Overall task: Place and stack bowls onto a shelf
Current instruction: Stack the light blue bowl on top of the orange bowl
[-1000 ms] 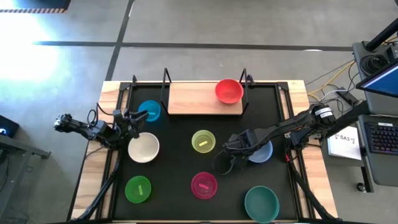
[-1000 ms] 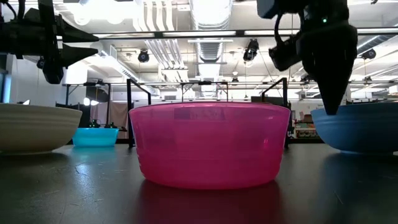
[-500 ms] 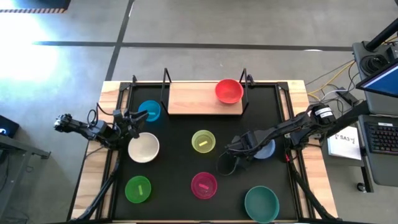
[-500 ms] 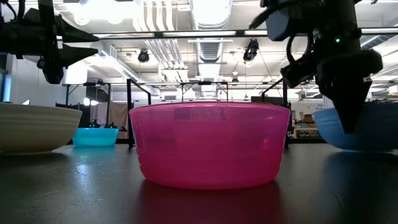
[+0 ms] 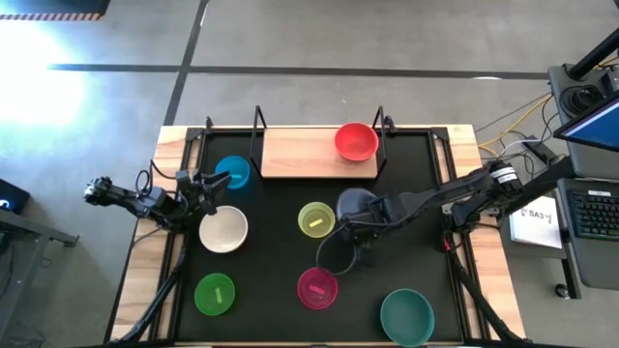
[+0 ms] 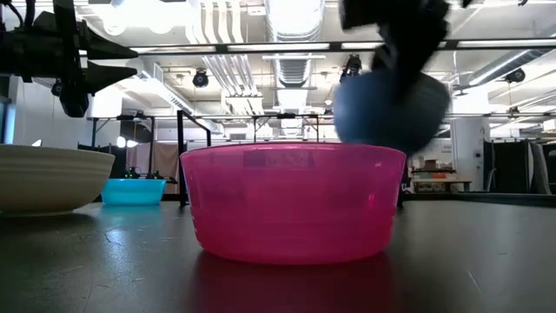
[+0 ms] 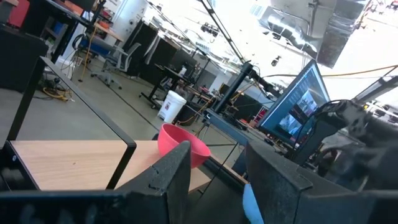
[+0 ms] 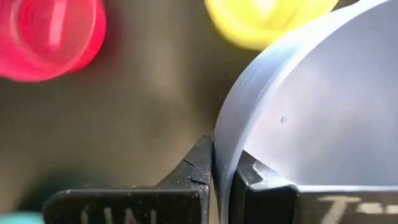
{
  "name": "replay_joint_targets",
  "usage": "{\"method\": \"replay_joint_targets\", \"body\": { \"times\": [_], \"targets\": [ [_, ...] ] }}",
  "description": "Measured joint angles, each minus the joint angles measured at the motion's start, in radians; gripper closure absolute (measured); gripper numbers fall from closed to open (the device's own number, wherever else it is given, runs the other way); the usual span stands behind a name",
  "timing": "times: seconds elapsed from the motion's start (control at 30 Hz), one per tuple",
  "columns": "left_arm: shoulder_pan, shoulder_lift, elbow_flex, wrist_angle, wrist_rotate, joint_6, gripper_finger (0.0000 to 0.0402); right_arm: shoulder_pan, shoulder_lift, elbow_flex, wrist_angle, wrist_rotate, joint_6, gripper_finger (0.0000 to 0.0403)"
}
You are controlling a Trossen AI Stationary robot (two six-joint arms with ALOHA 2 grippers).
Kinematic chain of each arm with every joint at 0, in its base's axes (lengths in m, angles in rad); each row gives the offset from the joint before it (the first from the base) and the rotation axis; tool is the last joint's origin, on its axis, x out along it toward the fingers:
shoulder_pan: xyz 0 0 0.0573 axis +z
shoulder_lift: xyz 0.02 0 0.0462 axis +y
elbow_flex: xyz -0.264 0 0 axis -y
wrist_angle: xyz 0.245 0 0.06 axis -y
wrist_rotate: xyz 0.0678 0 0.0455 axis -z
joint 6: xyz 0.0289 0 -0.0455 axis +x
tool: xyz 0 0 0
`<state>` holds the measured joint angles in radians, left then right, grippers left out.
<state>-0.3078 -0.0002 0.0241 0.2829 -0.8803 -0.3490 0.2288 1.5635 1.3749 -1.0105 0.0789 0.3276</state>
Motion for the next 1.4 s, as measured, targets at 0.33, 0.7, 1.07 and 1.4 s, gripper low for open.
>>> {"method": "replay_joint_targets", "body": {
  "times": [0.33, 0.7, 1.07, 1.4],
  "targets": [
    [0.0, 0.0, 0.0, 0.0, 0.0, 0.0, 0.0265, -0.113, 0.0, 0.126, 0.034, 0.459, -0.377, 0.0394],
    [0.0, 0.0, 0.0, 0.0, 0.0, 0.0, 0.0265, -0.466, 0.0, 0.114, 0.081, 0.381, -0.443, 0.0394],
    [0.0, 0.0, 0.0, 0.0, 0.0, 0.0, 0.0265, -0.57, 0.002, 0.096, 0.188, 0.249, -0.489, 0.0394],
    [0.0, 0.0, 0.0, 0.0, 0.0, 0.0, 0.0265, -0.581, 0.071, 0.083, 0.16, 0.207, -0.497, 0.0394]
  ]
}}
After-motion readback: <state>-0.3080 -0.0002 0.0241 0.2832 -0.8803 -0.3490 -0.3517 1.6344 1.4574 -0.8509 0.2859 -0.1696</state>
